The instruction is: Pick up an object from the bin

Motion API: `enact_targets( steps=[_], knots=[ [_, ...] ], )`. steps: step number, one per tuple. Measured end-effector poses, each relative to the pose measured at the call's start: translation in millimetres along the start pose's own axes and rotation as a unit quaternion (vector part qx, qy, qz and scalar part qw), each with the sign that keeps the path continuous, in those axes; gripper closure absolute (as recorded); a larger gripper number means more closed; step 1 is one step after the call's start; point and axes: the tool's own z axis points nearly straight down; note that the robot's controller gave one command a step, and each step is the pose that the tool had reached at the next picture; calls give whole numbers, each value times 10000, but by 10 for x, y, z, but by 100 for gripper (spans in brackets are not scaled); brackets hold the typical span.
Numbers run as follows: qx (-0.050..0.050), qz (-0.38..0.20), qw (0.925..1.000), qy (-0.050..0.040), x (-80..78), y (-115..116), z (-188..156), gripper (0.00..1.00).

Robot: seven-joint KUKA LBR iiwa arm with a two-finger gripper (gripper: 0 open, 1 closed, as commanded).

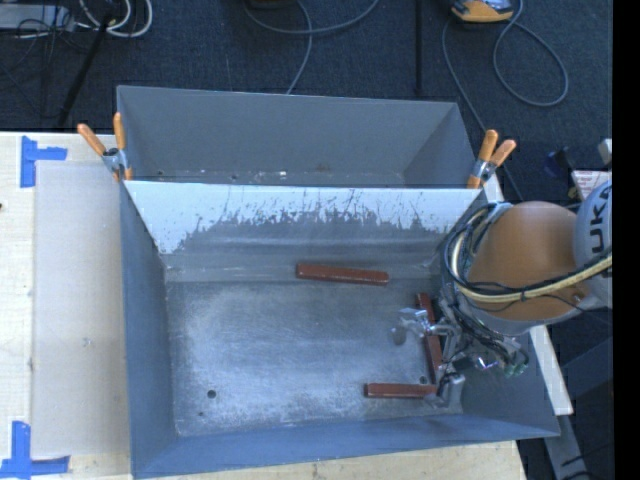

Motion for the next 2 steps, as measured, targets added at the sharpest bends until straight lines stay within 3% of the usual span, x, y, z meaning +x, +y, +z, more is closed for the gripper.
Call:
enact_targets(
  steps=[1, 2],
  knots=[
    [6, 651, 9979, -25, 7, -156, 6, 0],
    [-9, 966, 9953, 2, 58, -62, 323, 0]
  ],
)
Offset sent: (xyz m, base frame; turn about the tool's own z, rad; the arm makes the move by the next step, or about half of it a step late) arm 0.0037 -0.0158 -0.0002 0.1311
